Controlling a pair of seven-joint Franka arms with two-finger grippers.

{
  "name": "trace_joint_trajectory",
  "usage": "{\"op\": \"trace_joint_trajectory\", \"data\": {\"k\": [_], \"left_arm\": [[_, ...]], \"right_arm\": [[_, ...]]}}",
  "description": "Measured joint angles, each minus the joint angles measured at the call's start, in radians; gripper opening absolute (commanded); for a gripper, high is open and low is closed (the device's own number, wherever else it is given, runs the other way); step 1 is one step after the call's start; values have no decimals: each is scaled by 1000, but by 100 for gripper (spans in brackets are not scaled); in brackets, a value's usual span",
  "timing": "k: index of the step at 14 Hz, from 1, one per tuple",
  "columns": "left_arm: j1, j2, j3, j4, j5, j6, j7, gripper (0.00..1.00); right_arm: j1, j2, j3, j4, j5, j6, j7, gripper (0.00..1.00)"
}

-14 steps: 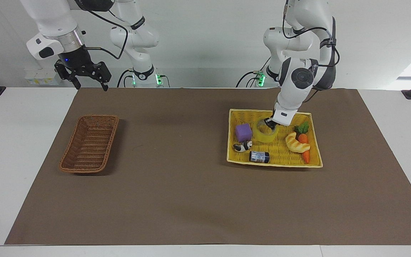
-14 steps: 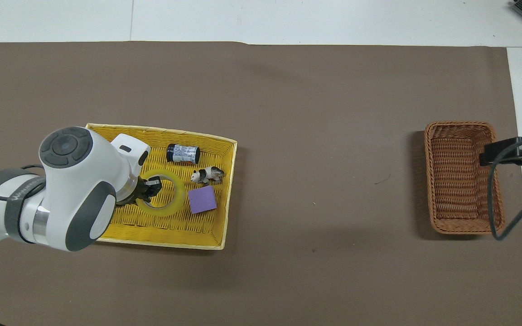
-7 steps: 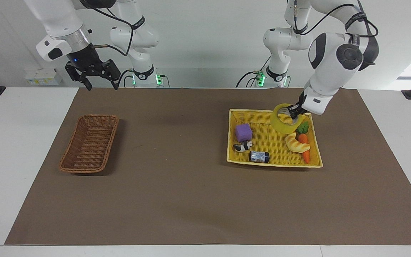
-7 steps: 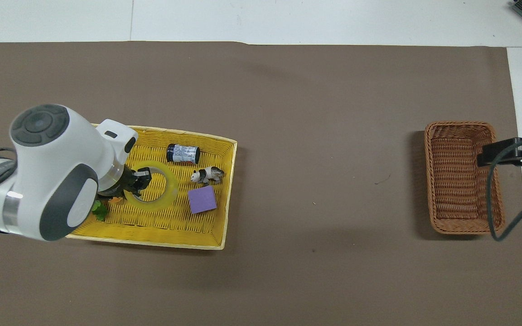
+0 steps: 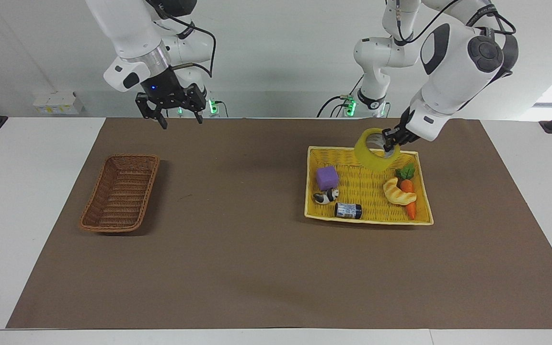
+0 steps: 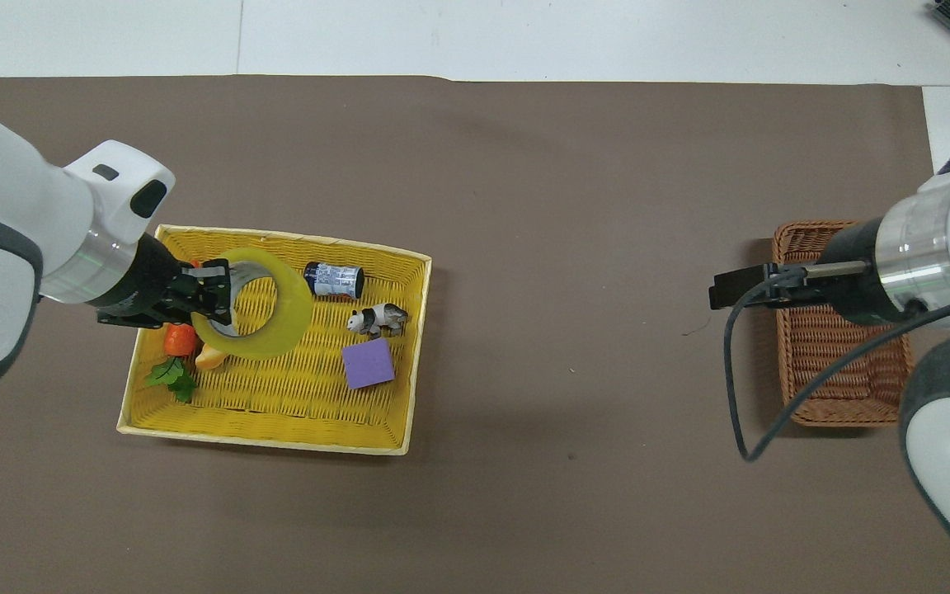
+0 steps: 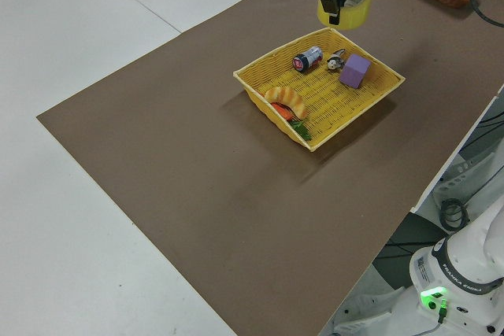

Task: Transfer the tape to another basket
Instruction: 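Lift the tape with the left gripper while the right gripper reaches toward it, then grasp the tape with the right gripper while the left gripper releases it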

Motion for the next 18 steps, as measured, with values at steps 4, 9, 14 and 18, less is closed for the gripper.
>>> {"op": "trace_joint_trajectory", "data": {"k": [4,9,14,18], "left_arm": [[-116,22,-11,-5,-145,155,-37,0],[-293,71,-17,-35,-283,394,-127,0],[-400,119,-23,-38,-375,527,-148,0],[-401,119,-32,-32,-451,537,-306,0]], "right_arm": [[23,11,0,-58,174,62,62,100],[72,18,1,-141,313,204,81,100],[66,14,-8,-184,388,248,70,100],[39,-1,-9,-221,388,221,-57,100]]}}
